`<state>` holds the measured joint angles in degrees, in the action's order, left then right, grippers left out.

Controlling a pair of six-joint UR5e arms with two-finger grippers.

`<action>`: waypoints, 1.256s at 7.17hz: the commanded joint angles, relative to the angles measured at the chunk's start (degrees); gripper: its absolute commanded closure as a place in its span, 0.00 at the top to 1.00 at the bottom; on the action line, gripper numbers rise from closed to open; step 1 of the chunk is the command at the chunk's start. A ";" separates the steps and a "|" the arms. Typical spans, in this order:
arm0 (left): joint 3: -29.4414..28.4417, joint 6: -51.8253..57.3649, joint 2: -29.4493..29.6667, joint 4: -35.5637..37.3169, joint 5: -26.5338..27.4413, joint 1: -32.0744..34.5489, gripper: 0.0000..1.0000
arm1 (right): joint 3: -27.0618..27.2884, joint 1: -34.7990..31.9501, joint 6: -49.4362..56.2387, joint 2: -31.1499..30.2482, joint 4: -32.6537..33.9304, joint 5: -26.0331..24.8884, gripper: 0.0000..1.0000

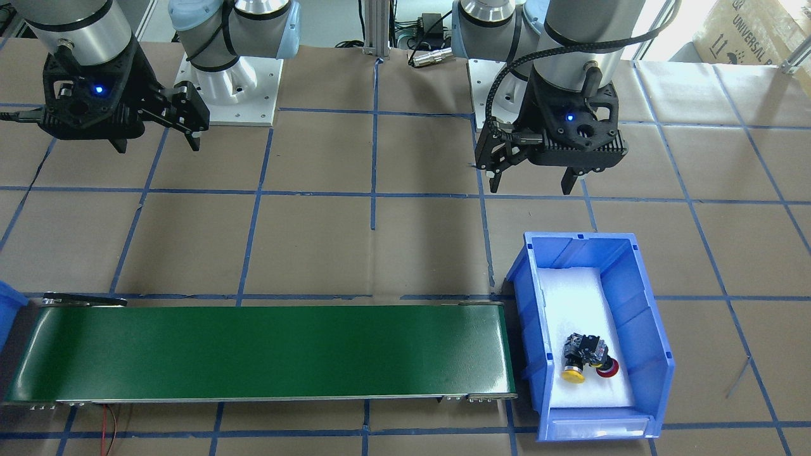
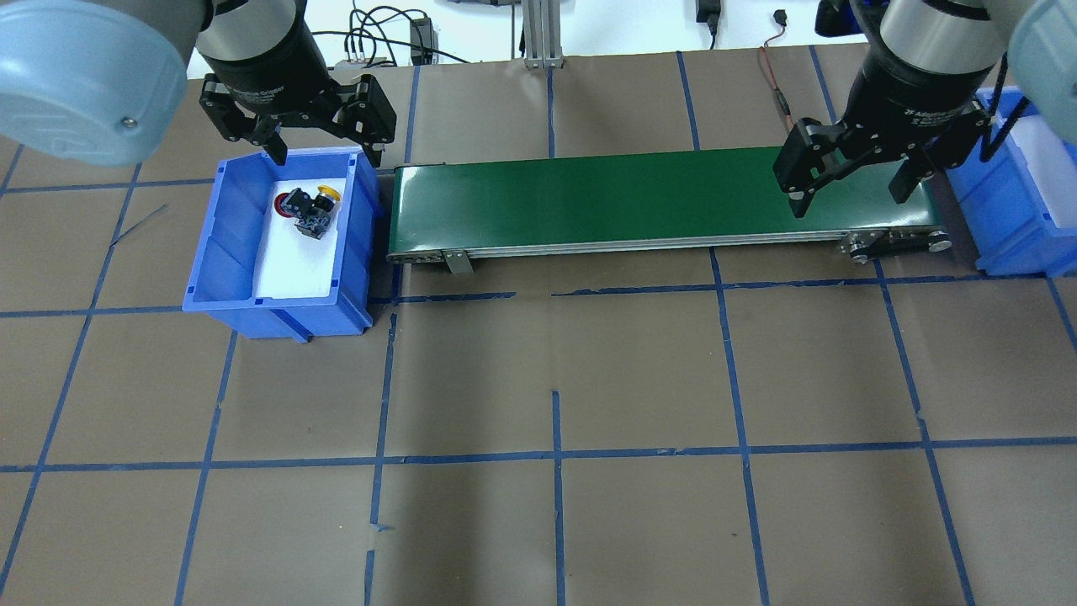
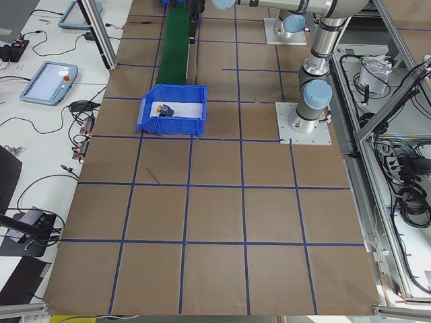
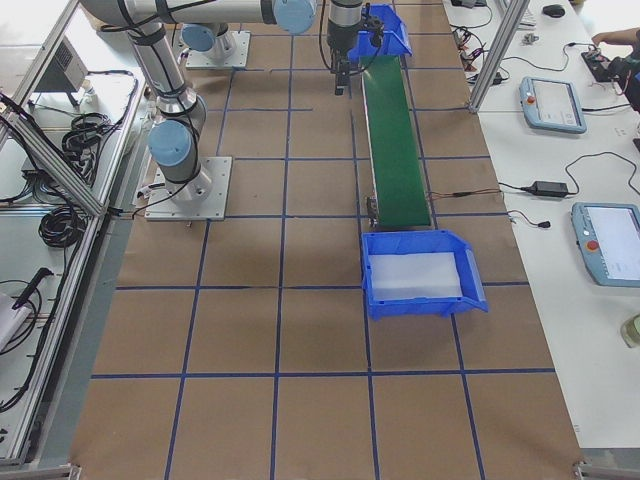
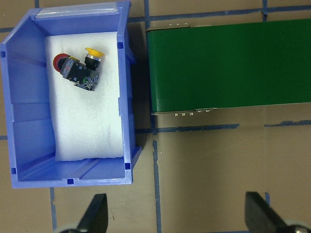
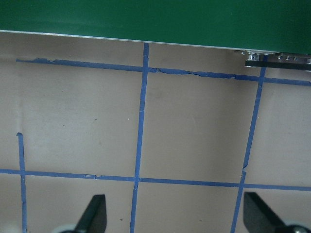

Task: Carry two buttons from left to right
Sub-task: 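Move the left gripper over the blue bin above the buttons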

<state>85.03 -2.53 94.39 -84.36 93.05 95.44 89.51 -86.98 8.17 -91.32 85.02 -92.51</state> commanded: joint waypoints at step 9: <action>-0.03 6.31 7.53 1.30 0.64 -19.85 1.00 | 0.31 -0.04 3.08 0.00 2.87 4.09 0.98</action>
<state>86.11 3.23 99.39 -83.42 93.76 77.06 89.82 -87.01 10.93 -91.37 87.87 -88.52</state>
